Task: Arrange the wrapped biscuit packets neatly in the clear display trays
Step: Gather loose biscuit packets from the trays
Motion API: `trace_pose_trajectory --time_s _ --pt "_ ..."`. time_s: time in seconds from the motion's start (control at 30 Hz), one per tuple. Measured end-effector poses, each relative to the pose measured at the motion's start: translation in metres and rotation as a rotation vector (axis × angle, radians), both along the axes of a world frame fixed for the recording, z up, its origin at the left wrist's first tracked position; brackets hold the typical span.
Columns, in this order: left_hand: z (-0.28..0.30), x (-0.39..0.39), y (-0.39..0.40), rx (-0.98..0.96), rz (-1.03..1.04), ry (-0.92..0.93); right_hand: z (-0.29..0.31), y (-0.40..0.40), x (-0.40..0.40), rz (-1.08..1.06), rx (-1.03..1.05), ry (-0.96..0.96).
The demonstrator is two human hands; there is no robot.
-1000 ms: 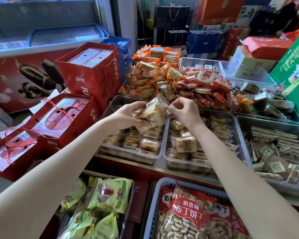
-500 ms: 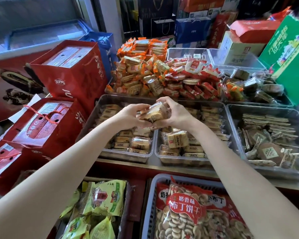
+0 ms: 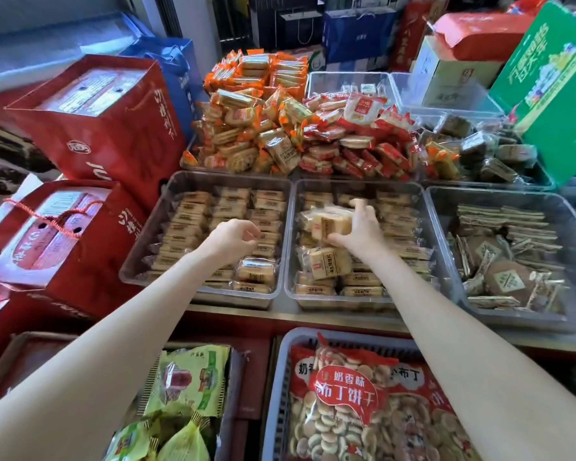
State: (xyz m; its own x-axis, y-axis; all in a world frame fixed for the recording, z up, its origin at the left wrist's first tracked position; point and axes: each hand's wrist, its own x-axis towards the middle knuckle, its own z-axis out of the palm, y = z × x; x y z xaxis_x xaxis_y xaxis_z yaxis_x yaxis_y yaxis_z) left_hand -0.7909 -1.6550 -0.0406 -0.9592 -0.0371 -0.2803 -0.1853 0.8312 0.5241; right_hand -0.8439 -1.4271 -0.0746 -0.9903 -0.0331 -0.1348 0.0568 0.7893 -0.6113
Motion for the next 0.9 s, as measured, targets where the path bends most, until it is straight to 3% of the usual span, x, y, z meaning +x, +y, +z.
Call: trace_pose_trajectory --time_s 0.07,0.2,0.33,0.5,0.57,0.67,0.9 --pt "-0.003 0.0 0.001 -0.031 -0.015 -0.016 -0.003 -0.01 0.003 0.172 0.187 0.012" --pt "-0.012 0.007 -0.024 -0.062 0.02 0.004 0.006 -0.026 0.002 0.158 0.48 0.011" --pt "-0.029 0.026 -0.071 -0.098 0.173 -0.009 0.022 -0.072 -0.002 0.418 0.436 0.159" --pt "-0.052 0.042 -0.119 -0.094 0.198 0.001 -0.008 -0.172 -0.014 0.668 0.407 0.069" --pt "-0.054 0.04 -0.131 -0.14 0.136 0.017 -0.028 -0.2 -0.021 0.688 0.432 0.033" --pt "-0.062 0.031 -0.144 -0.245 0.036 -0.013 -0.052 -0.224 -0.035 0.64 0.522 0.131" --pt "-0.088 0.012 -0.157 -0.385 -0.068 -0.259 -0.078 -0.245 -0.052 0.538 0.717 0.211"
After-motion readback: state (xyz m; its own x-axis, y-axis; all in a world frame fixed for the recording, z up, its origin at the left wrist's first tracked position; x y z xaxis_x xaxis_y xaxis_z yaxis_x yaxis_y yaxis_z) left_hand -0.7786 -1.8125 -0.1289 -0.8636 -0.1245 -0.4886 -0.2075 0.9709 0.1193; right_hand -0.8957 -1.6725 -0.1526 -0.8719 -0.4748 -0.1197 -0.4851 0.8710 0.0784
